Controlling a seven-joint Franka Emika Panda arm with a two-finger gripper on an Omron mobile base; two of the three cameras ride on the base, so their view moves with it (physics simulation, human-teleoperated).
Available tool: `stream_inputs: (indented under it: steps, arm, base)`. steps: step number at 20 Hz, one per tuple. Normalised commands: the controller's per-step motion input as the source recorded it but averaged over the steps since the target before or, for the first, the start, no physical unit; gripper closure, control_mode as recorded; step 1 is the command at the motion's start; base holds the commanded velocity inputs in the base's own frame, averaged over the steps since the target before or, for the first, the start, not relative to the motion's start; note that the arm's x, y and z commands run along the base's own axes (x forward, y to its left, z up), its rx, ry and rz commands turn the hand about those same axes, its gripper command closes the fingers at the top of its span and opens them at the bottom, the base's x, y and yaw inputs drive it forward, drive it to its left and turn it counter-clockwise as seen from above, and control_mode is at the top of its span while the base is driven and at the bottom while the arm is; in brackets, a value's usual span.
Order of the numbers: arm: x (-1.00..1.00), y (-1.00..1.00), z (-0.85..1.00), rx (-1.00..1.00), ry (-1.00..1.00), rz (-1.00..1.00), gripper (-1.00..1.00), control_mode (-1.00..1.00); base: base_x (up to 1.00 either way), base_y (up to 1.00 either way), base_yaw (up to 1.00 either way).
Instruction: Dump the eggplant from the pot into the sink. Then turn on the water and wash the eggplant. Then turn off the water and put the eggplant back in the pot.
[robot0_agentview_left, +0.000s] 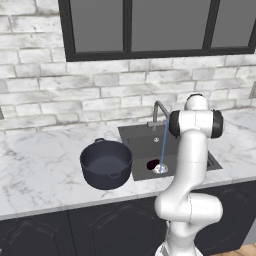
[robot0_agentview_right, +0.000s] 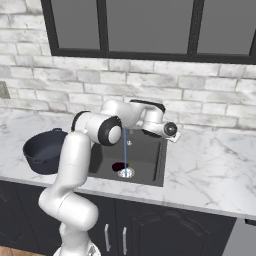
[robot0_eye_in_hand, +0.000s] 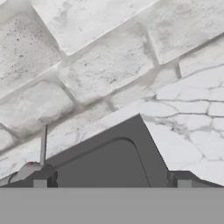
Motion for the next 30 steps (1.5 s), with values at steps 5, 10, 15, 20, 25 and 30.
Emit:
stream_inputs:
  steps: [5, 10, 15, 20, 25, 30]
  arm:
    - [0.1, 0.0, 0.0, 0.0, 0.0, 0.0, -1.0, -1.0]
    - [0.09, 0.05, -0.02, 0.0, 0.0, 0.0, -1.0, -1.0]
    - [0.05, 0.17, -0.08, 0.0, 0.02, 0.0, -1.0, -1.0]
    - [0.11, 0.19, -0.1, 0.0, 0.02, 0.0, -1.0, -1.0]
    - [0.21, 0.13, -0.02, 0.0, 0.0, 0.0, -1.0, -1.0]
    - [0.22, 0.04, -0.01, 0.0, 0.0, 0.0, -1.0, -1.0]
  base:
    - [0.0, 0.0, 0.0]
    - [0.0, 0.0, 0.0]
    - [0.0, 0.0, 0.0]
    - [0.0, 0.0, 0.0]
    - [0.0, 0.0, 0.0]
    - [0.0, 0.0, 0.0]
